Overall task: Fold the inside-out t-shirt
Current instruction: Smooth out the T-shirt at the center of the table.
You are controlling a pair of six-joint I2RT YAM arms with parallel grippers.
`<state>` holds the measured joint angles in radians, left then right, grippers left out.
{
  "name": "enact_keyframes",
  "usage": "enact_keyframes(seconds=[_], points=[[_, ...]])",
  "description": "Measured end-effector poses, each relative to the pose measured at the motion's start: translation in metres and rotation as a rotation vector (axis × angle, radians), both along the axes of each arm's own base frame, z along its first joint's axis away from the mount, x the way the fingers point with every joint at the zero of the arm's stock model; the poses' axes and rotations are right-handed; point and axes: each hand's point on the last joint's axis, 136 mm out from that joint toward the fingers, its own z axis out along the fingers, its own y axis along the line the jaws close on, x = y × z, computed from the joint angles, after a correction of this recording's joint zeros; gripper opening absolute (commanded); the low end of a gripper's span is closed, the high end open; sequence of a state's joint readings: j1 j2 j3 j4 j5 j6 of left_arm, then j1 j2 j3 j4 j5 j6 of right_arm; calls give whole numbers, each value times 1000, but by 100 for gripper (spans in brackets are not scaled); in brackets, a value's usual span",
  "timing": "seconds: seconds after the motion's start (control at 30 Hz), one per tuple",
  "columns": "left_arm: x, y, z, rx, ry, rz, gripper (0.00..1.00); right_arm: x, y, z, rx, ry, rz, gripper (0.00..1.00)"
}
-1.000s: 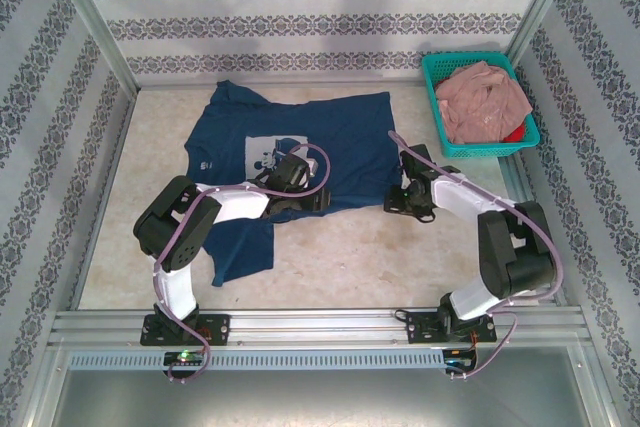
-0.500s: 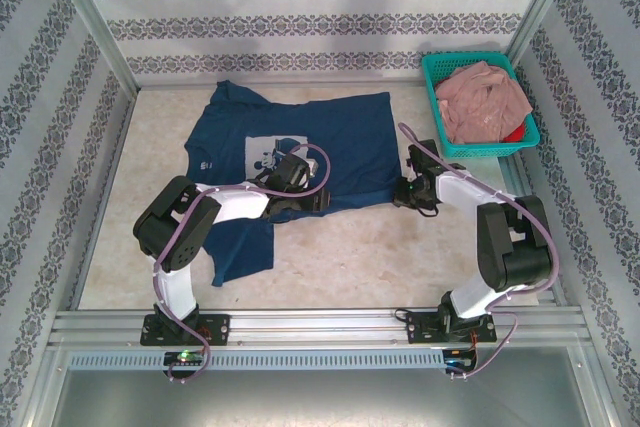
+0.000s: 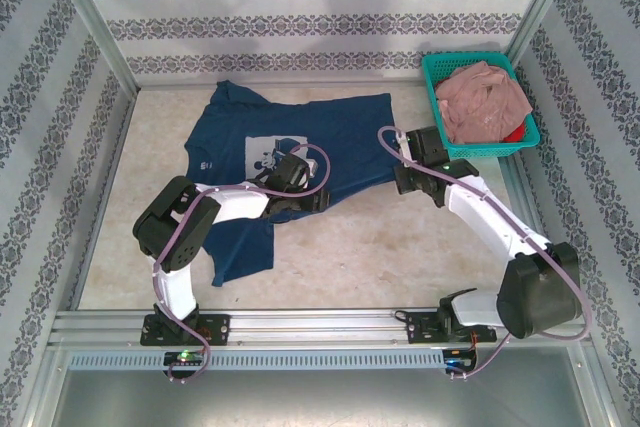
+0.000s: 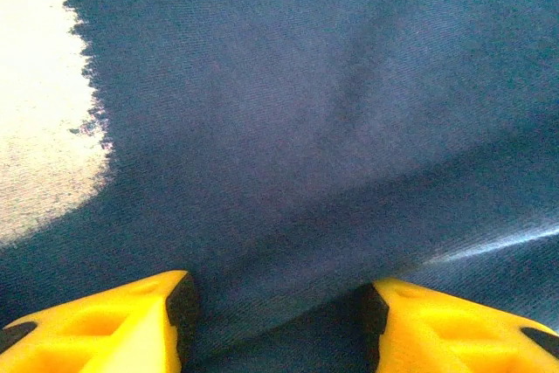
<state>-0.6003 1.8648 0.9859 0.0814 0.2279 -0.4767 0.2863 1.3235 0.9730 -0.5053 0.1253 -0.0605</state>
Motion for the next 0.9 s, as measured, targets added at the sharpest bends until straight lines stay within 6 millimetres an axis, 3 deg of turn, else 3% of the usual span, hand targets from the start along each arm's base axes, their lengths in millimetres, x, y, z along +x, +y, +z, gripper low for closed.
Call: enact_keyframes(seconds=[0.2, 0.43, 0.67, 0.8, 0.9], points=[[0, 0, 0, 2, 1, -2, 55, -1, 2, 9, -116, -36, 153, 0], [0, 0, 0, 4, 3, -2, 55, 4, -3, -21, -202, 54, 197, 5], [-1, 0, 0, 7, 5, -5, 54, 17, -27, -63, -221, 182, 90, 20], [-1, 1, 0, 9, 7, -5, 54, 27, -41, -63, -198, 185, -6, 34], [-1, 1, -1, 10, 9, -5, 54, 31, -44, -60, -147, 174, -59, 39]])
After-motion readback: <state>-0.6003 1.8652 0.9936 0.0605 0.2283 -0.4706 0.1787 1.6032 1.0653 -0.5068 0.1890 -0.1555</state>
